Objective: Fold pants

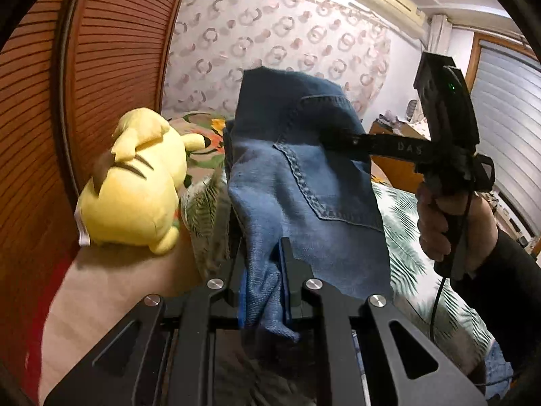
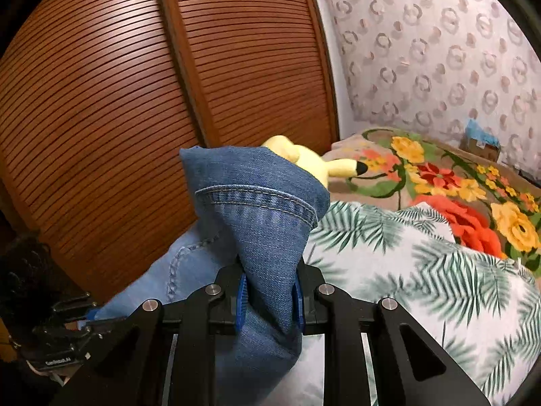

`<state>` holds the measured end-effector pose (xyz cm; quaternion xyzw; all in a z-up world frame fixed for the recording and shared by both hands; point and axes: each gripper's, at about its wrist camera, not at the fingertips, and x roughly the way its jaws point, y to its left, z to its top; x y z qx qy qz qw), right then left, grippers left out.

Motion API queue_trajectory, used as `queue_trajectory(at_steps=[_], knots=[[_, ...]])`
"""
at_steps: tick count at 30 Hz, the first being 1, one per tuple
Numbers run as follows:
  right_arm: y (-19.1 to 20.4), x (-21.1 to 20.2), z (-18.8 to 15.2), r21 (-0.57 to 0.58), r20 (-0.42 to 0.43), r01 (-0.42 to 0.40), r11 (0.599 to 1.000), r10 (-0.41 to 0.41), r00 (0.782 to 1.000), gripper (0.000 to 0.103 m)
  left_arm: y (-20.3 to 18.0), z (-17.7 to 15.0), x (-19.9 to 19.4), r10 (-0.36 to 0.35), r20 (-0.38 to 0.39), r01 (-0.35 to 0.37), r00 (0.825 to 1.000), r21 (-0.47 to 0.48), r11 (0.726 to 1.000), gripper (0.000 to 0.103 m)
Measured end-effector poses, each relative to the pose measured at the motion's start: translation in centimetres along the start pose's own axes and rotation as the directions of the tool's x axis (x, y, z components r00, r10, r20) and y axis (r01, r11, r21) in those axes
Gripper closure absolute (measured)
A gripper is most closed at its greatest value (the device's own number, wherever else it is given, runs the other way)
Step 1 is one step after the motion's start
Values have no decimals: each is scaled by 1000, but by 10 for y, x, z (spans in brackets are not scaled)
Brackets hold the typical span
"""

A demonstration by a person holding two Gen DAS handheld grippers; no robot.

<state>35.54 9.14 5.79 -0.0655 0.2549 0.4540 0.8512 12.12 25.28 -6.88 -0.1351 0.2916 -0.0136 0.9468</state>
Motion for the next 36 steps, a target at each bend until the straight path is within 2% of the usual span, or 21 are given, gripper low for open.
queue_trajectory(at_steps=[5, 9, 13, 15, 21, 25, 27, 30, 36], knots=[[-26, 36, 20, 16, 2, 34, 999, -34, 999, 81, 5, 33, 31, 14, -6, -14, 1000, 39, 999, 87], [-44, 67, 30, 31, -17, 39, 999, -39, 999, 78, 9, 44, 52, 37, -27, -35, 999, 55, 998, 87], [-62, 106, 28, 74, -124, 52, 996, -42, 991, 71, 16, 37, 73, 90, -84, -84, 992, 72, 994, 87], [-68, 121, 27, 82, -162, 78, 994, -64, 985, 62, 20, 33, 79, 101, -104, -95, 989, 61, 994, 87], [-84, 113, 28, 132, -102, 68, 989, -55, 993, 55, 21, 31, 84, 119, -119, -112, 986, 65, 992, 86], [-85, 98, 28, 114, -36, 137, 984, -133, 990, 55, 23, 30, 89, 132, -127, -124, 983, 65, 990, 86], [-83, 105, 21, 104, -60, 183, 978, -178, 982, 55, 26, 28, 91, 134, -133, -127, 982, 62, 990, 85], [-82, 134, 15, 97, -131, 217, 971, -203, 970, 55, 28, 27, 92, 133, -139, -126, 981, 56, 990, 84], [-72, 116, 10, 103, -113, 241, 965, -229, 967, 55, 23, 29, 85, 157, -130, -149, 979, 69, 986, 81]])
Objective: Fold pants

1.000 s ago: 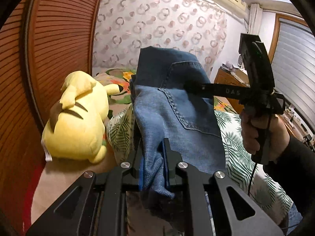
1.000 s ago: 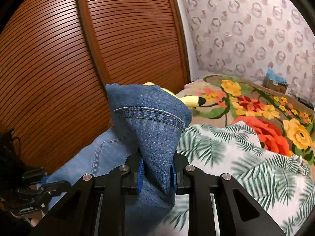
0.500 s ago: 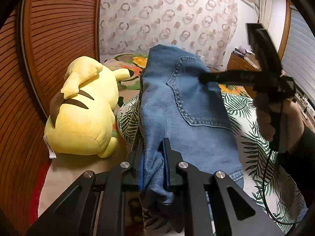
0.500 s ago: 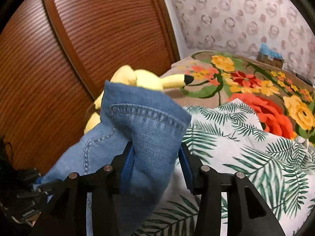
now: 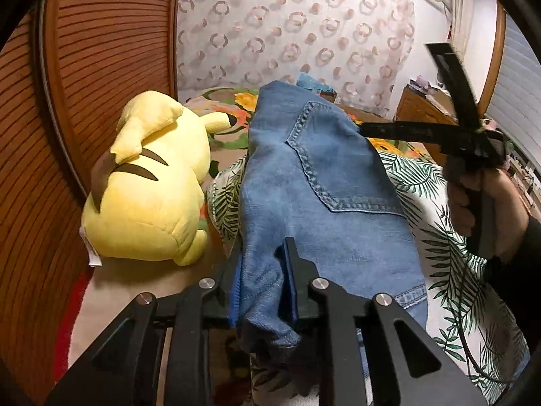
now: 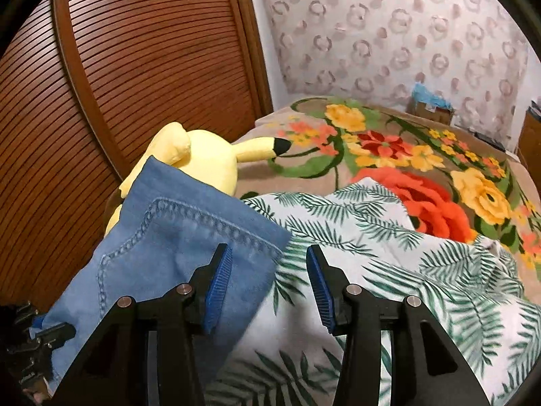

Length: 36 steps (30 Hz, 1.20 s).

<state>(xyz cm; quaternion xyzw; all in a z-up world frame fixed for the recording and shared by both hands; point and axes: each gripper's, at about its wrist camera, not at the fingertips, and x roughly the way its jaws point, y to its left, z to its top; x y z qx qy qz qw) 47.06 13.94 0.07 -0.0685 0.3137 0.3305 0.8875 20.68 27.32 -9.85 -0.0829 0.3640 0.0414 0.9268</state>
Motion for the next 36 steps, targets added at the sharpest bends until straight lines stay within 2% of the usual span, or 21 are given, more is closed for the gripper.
queue_trajectory(at_steps=[5, 8, 11, 13, 14, 15, 17, 19, 21, 28, 36], knots=[[7, -60, -17, -26, 48, 0, 1000, 2, 999, 55, -12, 0, -23, 29, 35, -30, 999, 23, 999, 76], [8, -93, -34, -27, 74, -5, 1000, 7, 997, 55, -22, 0, -40, 25, 64, -28, 998, 40, 999, 67], [7, -122, -51, -23, 95, -5, 1000, 8, 995, 55, -35, -1, -58, 5, 95, -11, 995, 59, 998, 53], [8, -143, -63, -26, 117, 0, 1000, 4, 993, 55, -47, -3, -70, -2, 112, -8, 994, 84, 996, 53], [10, -154, -69, -29, 127, 5, 1000, -1, 992, 55, -53, -3, -75, -5, 118, -6, 993, 96, 995, 48], [11, -164, -75, -29, 136, 10, 1000, -6, 991, 55, -58, -4, -79, -8, 125, -5, 992, 102, 995, 39], [11, -182, -86, -25, 151, 12, 1000, -8, 989, 55, -69, -6, -90, -21, 145, 5, 989, 114, 993, 30], [13, -201, -97, -26, 167, 19, 999, -14, 986, 55, -79, -8, -99, -36, 160, 16, 986, 126, 992, 27], [13, -215, -108, -26, 177, 36, 999, -31, 984, 55, -89, -10, -109, -52, 174, 29, 983, 134, 991, 17], [11, -270, -145, 6, 217, 65, 998, -64, 974, 55, -124, -15, -140, -85, 208, 47, 974, 183, 982, 15], [16, -332, -179, 41, 264, 131, 991, -137, 955, 43, -157, -23, -172, -131, 240, 82, 962, 204, 976, 15]])
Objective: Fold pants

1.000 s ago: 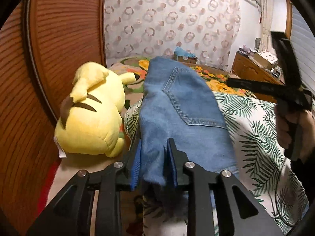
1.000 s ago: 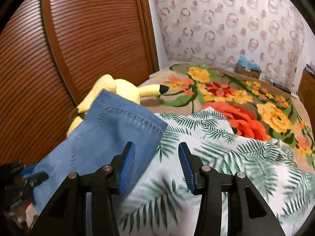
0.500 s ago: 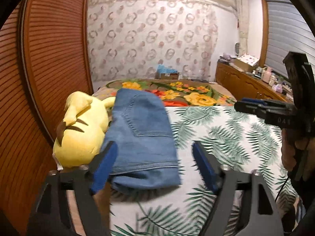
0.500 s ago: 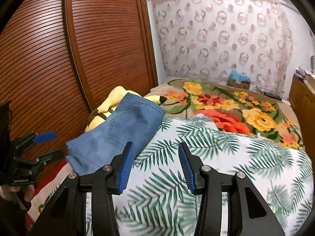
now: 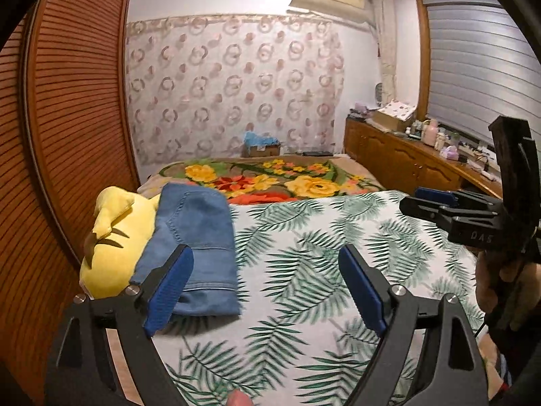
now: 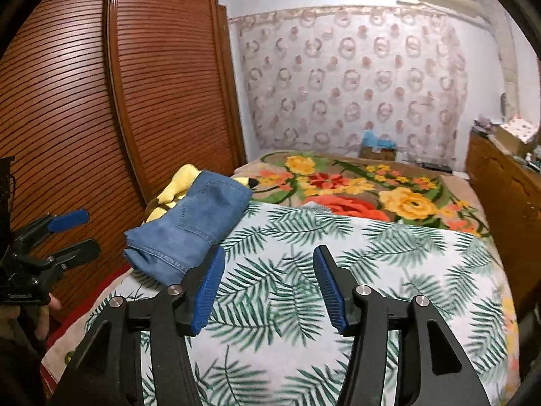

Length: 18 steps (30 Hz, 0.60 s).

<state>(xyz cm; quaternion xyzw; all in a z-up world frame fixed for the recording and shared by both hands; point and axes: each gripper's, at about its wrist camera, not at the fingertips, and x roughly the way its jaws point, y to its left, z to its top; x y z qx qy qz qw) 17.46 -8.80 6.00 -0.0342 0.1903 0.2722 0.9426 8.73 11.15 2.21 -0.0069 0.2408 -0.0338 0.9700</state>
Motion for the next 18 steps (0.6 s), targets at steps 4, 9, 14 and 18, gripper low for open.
queue_trajectory(at_steps=[4, 9, 14, 18], knots=[[1, -31, -7, 4, 23, 48, 999, -48, 999, 39, -19, 5, -7, 11, 6, -11, 1000, 6, 1000, 15], [4, -63, -14, 6, 46, 94, 996, -94, 995, 39, -35, 11, -9, -25, 12, 25, 1000, -5, 1000, 15], [11, -93, -19, 17, 70, 118, 993, -118, 990, 39, -52, 14, -14, -44, 19, 44, 999, -13, 999, 15], [15, -102, -23, 25, 78, 133, 991, -134, 988, 39, -62, 14, -18, -39, 23, 39, 999, -10, 999, 15]])
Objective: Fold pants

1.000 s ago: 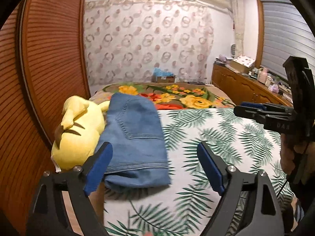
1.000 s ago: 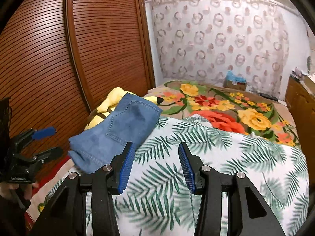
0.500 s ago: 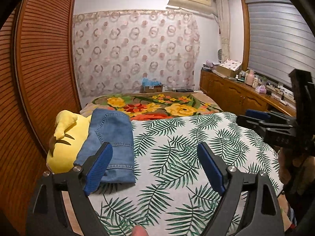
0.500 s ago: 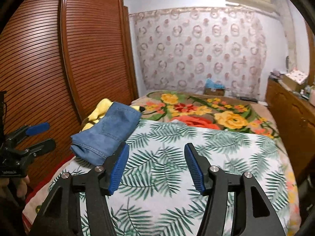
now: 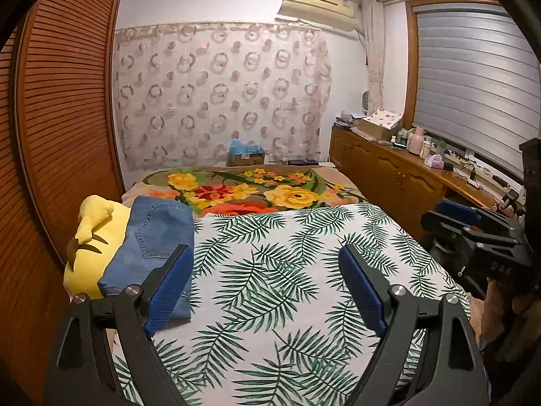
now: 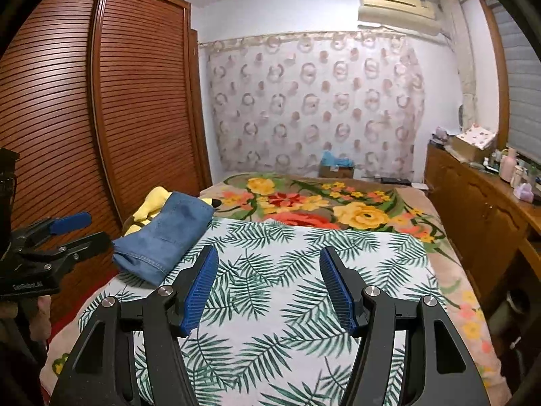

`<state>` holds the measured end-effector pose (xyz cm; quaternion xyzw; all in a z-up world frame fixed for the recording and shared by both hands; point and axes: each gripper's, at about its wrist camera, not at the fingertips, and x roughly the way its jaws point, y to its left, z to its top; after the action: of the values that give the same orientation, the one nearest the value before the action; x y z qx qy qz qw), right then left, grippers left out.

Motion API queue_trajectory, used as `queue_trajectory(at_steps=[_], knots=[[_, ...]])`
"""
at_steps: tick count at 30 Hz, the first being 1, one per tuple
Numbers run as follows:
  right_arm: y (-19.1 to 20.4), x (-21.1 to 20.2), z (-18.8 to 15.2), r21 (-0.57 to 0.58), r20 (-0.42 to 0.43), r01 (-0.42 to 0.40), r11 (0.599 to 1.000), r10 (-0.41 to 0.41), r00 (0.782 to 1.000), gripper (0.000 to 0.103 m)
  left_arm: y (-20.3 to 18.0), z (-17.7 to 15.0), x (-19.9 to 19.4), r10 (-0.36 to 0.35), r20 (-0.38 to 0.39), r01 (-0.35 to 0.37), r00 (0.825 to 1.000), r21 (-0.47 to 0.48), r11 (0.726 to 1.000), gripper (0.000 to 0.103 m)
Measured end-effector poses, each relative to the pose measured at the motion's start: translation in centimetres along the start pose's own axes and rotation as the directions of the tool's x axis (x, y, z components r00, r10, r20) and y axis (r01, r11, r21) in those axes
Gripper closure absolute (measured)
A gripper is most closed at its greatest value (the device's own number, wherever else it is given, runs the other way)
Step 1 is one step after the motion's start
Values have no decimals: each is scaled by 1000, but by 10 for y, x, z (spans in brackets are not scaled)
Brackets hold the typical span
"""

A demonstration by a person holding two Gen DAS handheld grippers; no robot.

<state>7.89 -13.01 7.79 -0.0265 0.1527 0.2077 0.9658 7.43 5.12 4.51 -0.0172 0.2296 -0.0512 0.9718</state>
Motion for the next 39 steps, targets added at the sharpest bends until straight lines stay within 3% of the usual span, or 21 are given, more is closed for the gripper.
queue_trajectory(at_steps=[15, 39], knots=[[4, -39, -5, 35, 66, 56, 998, -58, 996, 39, -40, 16, -28, 12, 78, -16, 997, 42, 999, 15], [3, -41, -14, 40, 86, 68, 997, -71, 994, 39, -38, 15, -32, 27, 95, -31, 995, 31, 999, 15]])
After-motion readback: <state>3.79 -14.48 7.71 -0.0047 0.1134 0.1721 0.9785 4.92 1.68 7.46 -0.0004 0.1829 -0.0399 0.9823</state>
